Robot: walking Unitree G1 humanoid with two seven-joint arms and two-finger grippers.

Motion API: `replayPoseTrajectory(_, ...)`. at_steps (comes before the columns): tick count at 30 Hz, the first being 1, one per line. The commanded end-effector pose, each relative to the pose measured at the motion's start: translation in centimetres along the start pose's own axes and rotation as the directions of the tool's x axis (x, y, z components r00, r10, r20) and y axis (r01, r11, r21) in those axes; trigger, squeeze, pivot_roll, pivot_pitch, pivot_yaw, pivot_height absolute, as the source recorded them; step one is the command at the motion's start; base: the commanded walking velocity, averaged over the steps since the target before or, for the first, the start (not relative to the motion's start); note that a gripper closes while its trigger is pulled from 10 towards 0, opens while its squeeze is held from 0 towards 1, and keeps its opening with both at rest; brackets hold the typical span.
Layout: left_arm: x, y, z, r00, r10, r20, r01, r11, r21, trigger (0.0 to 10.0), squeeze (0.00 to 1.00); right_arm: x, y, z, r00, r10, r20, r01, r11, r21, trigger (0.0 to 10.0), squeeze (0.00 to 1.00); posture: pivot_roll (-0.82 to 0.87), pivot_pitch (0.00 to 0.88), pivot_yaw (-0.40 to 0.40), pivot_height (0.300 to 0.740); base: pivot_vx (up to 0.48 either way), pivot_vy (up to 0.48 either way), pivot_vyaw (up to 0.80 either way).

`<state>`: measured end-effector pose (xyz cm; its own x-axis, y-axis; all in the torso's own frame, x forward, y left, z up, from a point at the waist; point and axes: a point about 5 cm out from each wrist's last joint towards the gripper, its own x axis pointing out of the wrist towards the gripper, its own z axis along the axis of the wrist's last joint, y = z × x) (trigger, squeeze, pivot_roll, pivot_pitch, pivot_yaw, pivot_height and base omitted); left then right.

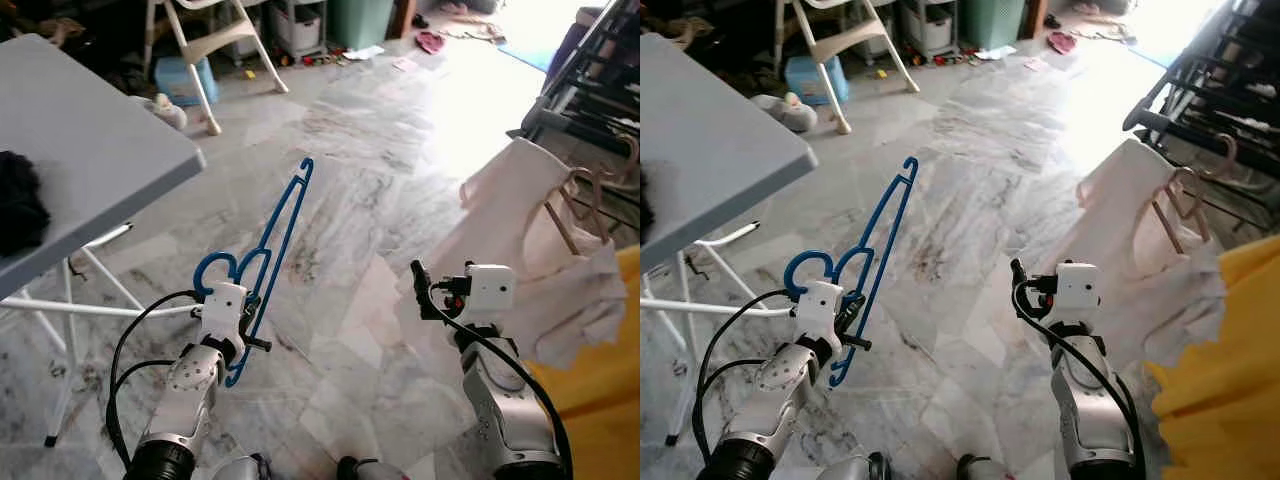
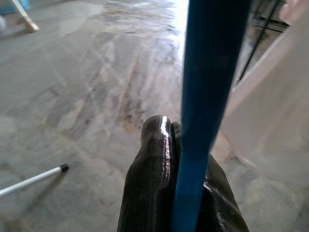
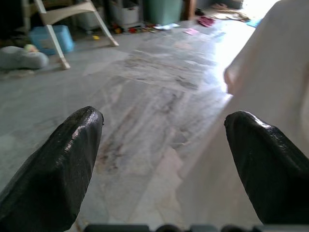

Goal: Hang hanger

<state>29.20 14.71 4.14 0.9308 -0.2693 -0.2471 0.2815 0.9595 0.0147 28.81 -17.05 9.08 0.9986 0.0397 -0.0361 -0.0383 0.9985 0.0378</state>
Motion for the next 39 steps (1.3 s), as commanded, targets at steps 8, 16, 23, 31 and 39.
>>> replayPoseTrajectory(8,0.0,-0.4,-0.2,1.0,-0.029,-0.009,0.029,1.0,-0.003,10.0,0.0,-0.2,-0.3,-0.3,1.0,-0.013,-0.017,0.013,1.0,-0.005,10.0,0.0,-0.16,0.158,-0.012,0.74,0.0,0.319,-0.8)
replayPoseTrajectory(16,-0.2,-0.4,-0.4,0.999,-0.036,-0.014,0.036,0.999,0.002,10.0,0.0,-0.3,-0.3,-0.4,1.0,-0.013,-0.022,0.013,1.0,-0.007,10.0,0.0,-0.16,0.161,-0.012,0.74,0.0,0.319,-0.8)
replayPoseTrajectory(23,-0.2,-0.5,-0.4,0.999,-0.042,-0.016,0.042,0.999,0.01,10.0,0.0,-0.3,-0.2,-0.4,1.0,-0.015,-0.022,0.015,1.0,-0.005,10.0,0.0,-0.16,0.164,-0.008,0.74,0.0,0.321,-0.8)
replayPoseTrajectory(31,-0.1,-0.5,-0.4,0.999,-0.049,-0.018,0.049,0.999,0.02,10.0,0.0,-0.3,-0.3,-0.4,1.0,-0.023,-0.02,0.022,1.0,-0.003,10.0,0.0,-0.16,0.16,-0.003,0.74,0.0,0.31,-0.57)
replayPoseTrajectory(39,-0.4,-0.4,-1.1,0.999,-0.023,-0.031,0.024,0.999,0.042,10.0,0.0,-0.5,-0.2,-0.7,1.0,-0.018,-0.024,0.018,1.0,-0.004,10.0,0.0,-0.16,0.158,-0.004,0.74,0.0,0.062,0.0)
